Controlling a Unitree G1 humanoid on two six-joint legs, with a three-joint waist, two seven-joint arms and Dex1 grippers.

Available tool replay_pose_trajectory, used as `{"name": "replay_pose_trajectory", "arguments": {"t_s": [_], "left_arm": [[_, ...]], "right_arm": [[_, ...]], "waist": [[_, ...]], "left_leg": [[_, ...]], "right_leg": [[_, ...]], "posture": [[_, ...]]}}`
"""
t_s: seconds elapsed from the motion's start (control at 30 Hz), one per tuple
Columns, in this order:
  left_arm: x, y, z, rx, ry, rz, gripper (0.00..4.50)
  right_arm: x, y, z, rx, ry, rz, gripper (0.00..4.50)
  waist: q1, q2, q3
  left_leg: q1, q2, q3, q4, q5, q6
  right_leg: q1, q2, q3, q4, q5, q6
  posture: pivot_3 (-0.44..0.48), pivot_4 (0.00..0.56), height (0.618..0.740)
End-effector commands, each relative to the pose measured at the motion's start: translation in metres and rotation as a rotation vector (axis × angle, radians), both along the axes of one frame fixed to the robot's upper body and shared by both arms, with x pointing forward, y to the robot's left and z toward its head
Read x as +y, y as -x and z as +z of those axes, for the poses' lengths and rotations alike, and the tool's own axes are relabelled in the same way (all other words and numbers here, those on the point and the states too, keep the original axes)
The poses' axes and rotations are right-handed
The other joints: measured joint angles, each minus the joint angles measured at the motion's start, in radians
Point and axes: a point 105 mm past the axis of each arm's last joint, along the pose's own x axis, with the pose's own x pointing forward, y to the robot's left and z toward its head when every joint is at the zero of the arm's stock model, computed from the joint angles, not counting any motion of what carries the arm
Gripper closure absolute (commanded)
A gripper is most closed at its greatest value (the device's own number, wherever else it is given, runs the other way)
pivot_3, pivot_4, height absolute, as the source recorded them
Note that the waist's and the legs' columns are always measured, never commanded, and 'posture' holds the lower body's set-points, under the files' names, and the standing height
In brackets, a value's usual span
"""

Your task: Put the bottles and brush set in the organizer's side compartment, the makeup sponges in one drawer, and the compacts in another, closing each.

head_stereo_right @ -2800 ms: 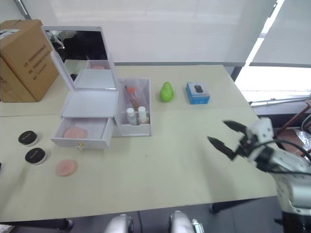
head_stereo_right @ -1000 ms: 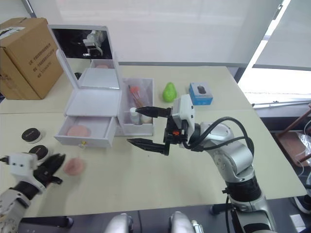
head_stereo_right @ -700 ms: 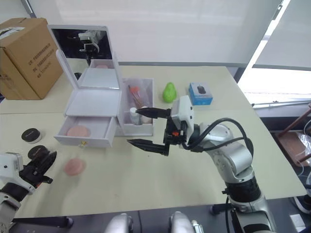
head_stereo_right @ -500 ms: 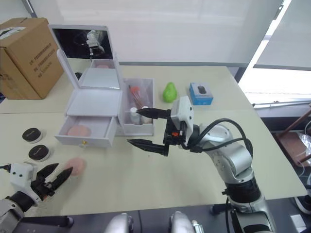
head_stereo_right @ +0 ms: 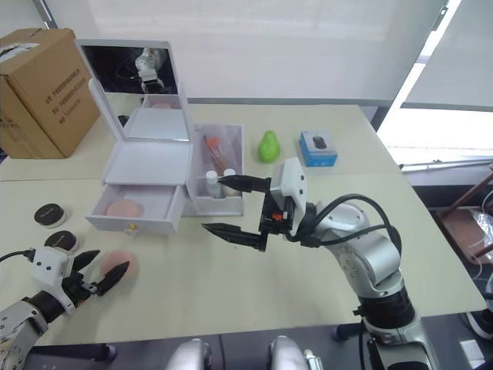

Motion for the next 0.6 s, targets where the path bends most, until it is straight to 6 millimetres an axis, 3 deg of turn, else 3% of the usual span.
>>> {"name": "replay_pose_trajectory", "arguments": {"t_s": [0.03, 0.6], "left_arm": [[0.000, 0.003, -0.008, 0.031, -0.038, -0.026, 0.02], [-0.004, -0.004, -0.001, -0.038, -0.037, -0.052, 0.02]], "right_arm": [[-0.001, 0.005, 0.007, -0.035, -0.001, 0.003, 0.00], [-0.002, 0.004, 0.001, -0.022, 0.016, -0.010, 0.00]], "waist": [[0.000, 0.000, 0.000], [0.000, 0.001, 0.000]], "left_leg": [[0.000, 0.000, 0.000, 0.000, 0.000, 0.000], [0.000, 0.000, 0.000, -0.001, 0.000, 0.000]], "right_leg": [[0.000, 0.000, 0.000, 0.000, 0.000, 0.000], [0.000, 0.000, 0.000, 0.000, 0.000, 0.000]], "posture": [[0.000, 0.150, 0.729], [0.000, 0.150, 0.729]]}}
